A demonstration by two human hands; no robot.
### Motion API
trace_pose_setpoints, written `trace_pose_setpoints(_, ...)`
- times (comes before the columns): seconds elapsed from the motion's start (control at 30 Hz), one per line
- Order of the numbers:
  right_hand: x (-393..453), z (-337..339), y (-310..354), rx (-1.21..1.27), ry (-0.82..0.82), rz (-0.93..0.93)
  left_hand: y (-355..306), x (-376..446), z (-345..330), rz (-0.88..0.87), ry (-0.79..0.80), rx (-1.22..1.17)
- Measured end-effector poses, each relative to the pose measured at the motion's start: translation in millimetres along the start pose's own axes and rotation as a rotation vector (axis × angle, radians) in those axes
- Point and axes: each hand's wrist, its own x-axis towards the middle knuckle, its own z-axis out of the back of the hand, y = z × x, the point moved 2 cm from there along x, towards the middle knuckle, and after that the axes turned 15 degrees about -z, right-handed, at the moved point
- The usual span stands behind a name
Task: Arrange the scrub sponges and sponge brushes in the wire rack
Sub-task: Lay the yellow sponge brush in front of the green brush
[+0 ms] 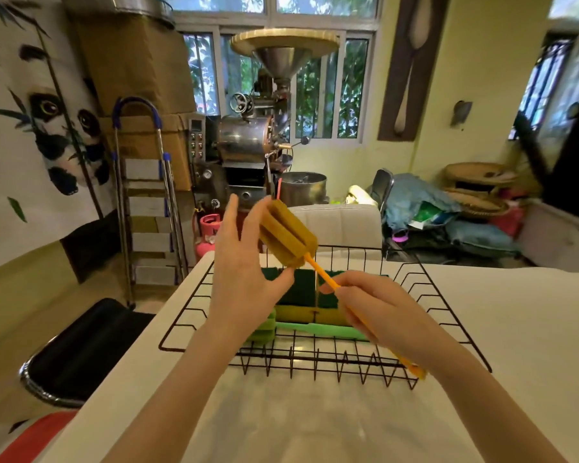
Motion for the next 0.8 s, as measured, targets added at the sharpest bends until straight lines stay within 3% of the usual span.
trace_pose_setpoints(0.1,4,7,-1,0.357,0.088,-0.091,3,-5,-6,0.177,0.019,-0.158)
trace_pose_setpoints(0.2,8,12,-5,0.559,0.025,-0.047,8,-7,-18,0.535,0.282,-0.622)
trace_pose_setpoints(0.27,11,11,-8,0.628,-0.013,-0.006,5,-6,-26,0.791,0.336,-0.948)
trace_pose_setpoints(0.3,13,10,-9,0.664,-0.020,0.012,2,-6,-27,0.830,0.339,-1.023)
trace_pose_setpoints(0.47,13,4,-12,0.787,-0.015,0.061,-1,-12,-23,0.438,0.536,-0.826)
trace_pose_setpoints(0.6,13,-5,-13,0.736,-0.042,0.055,-3,-12,-21,0.318,0.539,-0.719)
trace_pose_setpoints(0.7,11,-2,-11,0.399,-0.129,0.004,2,-11,-16,0.262,0.589,-0.644)
trace_pose_setpoints(0.8,2,12,-2,0.044,-0.024,-0.018,14,-8,-8,0.247,0.676,-0.591)
